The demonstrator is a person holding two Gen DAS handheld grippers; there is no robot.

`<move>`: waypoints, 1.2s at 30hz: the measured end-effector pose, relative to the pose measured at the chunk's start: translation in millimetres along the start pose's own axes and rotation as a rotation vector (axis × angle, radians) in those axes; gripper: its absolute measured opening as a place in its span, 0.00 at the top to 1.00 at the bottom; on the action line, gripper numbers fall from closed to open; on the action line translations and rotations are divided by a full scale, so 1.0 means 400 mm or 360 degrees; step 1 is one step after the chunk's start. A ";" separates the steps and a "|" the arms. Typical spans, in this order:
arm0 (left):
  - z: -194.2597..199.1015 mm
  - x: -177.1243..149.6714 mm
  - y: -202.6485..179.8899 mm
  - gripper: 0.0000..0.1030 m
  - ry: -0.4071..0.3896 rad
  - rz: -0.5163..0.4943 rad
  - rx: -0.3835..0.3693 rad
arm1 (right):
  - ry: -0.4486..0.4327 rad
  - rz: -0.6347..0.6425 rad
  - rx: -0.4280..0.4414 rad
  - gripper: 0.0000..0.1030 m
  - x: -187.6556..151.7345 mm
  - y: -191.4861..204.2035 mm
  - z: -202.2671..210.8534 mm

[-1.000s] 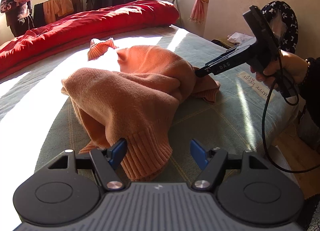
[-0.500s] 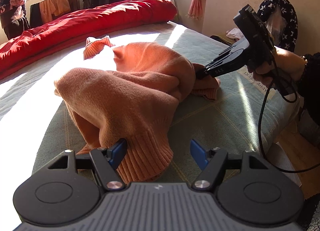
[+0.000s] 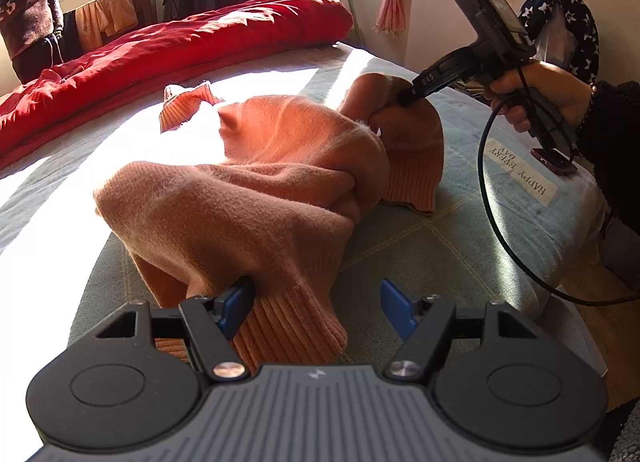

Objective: Fold clothes

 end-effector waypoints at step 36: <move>-0.049 0.029 0.039 0.31 0.0034 0.0002 -0.0042 | 0.0108 -0.0335 -0.0346 0.64 0.018 -0.361 -0.213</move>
Point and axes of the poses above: each gripper's, at about its wrist camera, not at the fingertips, and z roughly against the way its jaws point, y to its left, x to its top, the point moved 8 cm from there along -z, roughly the way its jaws point, and after that the axes turned 6 degrees about -x, right-handed, at the moved point
